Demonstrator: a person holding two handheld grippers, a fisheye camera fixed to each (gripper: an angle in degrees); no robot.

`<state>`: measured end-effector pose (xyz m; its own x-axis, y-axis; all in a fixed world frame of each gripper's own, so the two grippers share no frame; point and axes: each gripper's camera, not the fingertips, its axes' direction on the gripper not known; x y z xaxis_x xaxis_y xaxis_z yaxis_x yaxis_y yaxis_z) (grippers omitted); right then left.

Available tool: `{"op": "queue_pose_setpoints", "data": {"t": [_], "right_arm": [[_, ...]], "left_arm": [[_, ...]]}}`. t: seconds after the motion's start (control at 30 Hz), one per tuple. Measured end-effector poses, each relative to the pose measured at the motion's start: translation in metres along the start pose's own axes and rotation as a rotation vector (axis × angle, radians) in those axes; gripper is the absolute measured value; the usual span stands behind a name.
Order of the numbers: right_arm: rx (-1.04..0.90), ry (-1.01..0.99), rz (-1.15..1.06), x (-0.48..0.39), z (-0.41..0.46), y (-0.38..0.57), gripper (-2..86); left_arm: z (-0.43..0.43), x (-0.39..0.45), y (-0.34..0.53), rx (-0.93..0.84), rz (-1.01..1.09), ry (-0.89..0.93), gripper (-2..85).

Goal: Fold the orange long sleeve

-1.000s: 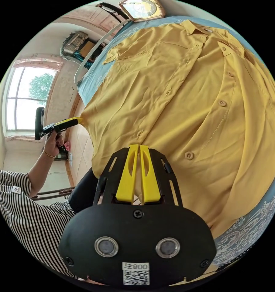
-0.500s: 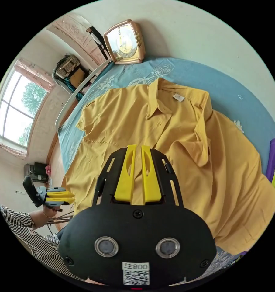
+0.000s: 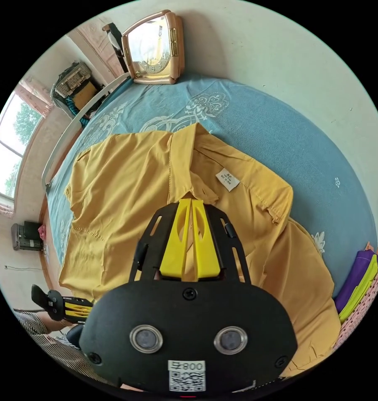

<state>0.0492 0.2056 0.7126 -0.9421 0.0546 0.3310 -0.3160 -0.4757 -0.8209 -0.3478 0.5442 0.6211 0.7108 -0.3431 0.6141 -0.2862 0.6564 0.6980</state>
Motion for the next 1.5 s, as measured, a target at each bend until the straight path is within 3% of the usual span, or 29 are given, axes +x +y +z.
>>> {"op": "queue_pose_setpoints", "data": {"t": [0.1,0.2,0.4,0.63,0.73,0.87,1.2,1.5], "right_arm": [[0.010,-0.003,0.004,0.010,-0.020,0.012,-0.1],[0.072,-0.022,0.003,0.025,-0.063,0.047,0.0],[0.158,-0.084,0.059,0.068,-0.154,0.196,1.7],[0.041,-0.197,0.160,0.045,-0.155,0.328,6.7],[0.030,-0.195,0.140,0.011,-0.153,0.334,7.5],[-0.062,-0.051,0.083,-0.024,-0.136,0.324,7.6],[-0.077,0.154,0.034,-0.044,-0.142,0.315,1.9],[0.026,-0.044,0.082,-0.015,-0.199,0.329,0.3]], "left_arm": [[0.000,0.012,0.015,0.045,0.012,-0.013,0.8],[0.022,0.016,0.026,-0.030,0.000,-0.043,1.2],[0.035,0.045,0.037,0.048,0.039,0.009,4.8],[0.098,0.093,-0.047,0.055,0.181,0.042,8.6],[0.124,0.111,-0.099,0.069,0.225,0.005,9.0],[0.163,0.135,-0.156,0.044,0.274,-0.064,9.4],[0.266,0.180,-0.189,-0.093,0.360,-0.297,2.4],[0.224,0.170,-0.169,0.069,0.246,-0.059,0.3]]}}
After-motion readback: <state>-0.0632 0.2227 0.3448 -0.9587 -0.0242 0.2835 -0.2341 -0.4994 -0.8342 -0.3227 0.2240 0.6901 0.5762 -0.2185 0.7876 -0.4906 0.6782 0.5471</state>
